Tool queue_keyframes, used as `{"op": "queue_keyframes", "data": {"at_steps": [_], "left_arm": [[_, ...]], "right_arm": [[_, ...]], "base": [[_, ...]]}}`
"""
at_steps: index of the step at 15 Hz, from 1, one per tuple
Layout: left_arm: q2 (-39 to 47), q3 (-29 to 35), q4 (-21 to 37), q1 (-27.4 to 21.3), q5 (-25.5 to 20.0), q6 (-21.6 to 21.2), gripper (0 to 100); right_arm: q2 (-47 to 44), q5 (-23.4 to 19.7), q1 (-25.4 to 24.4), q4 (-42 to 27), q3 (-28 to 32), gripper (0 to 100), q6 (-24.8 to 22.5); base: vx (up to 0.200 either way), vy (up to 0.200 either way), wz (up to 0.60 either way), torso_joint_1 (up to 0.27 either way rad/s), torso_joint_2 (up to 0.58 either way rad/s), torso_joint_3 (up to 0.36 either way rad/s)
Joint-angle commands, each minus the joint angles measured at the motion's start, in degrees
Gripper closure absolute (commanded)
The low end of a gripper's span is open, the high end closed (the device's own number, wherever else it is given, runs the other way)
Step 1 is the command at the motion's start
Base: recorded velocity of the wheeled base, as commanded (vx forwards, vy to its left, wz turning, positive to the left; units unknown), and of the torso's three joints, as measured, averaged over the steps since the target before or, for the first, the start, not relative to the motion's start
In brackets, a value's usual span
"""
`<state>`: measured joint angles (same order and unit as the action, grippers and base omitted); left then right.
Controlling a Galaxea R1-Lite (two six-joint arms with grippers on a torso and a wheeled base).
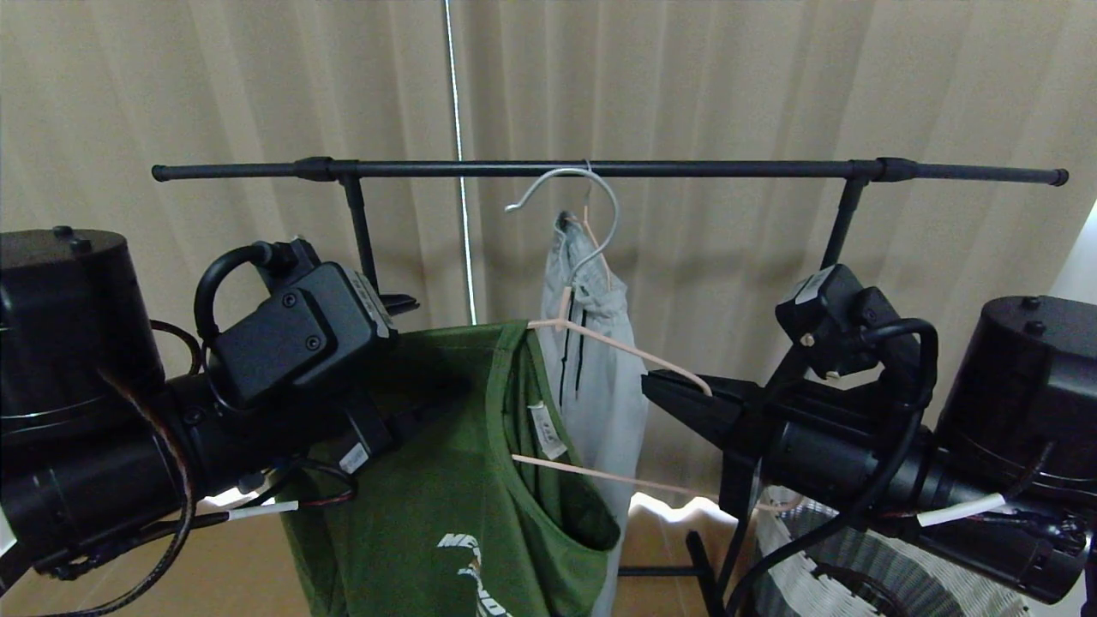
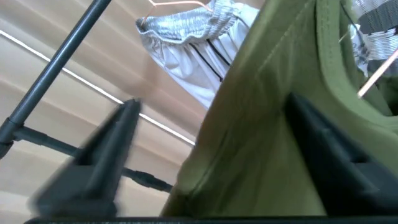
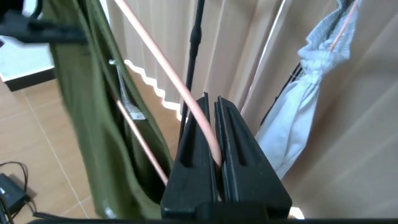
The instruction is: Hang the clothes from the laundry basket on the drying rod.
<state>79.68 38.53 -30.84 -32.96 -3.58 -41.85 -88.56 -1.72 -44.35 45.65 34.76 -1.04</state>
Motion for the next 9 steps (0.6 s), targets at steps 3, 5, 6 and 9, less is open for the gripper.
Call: {"op": "queue_keyframes", "data": {"at_steps": [3,5,6,9], "left_arm": [[0.1,0.0,-0.1,-0.1,0.0,0.0,100],[0.1,-0.2,-0.1,-0.1,0.0,-0.1,100],[0.1,-0.3,-0.1,-0.1,0.0,-0.1,100],[-0.2,-0.9,-0.1,0.0,0.0,-0.1,100]], "right_arm": [[0.1,-0.1,-0.1,0.0,-0.2,100,-0.6],[0.1,0.0,-0.1,0.2,-0.3,100,-0.5],[0.2,0.0,-0.1,0.2,-0.3,100,-0.6],[0.3,0.0,0.0,0.2,-0.4,100,-0.6]], "base": [[0.000,0.000,0.00,0.000,0.00,0.000],[0.000,0.000,0.00,0.000,0.00,0.000],[0.000,0.000,0.00,0.000,0.00,0.000],[0.000,0.000,0.00,0.000,0.00,0.000]]}}
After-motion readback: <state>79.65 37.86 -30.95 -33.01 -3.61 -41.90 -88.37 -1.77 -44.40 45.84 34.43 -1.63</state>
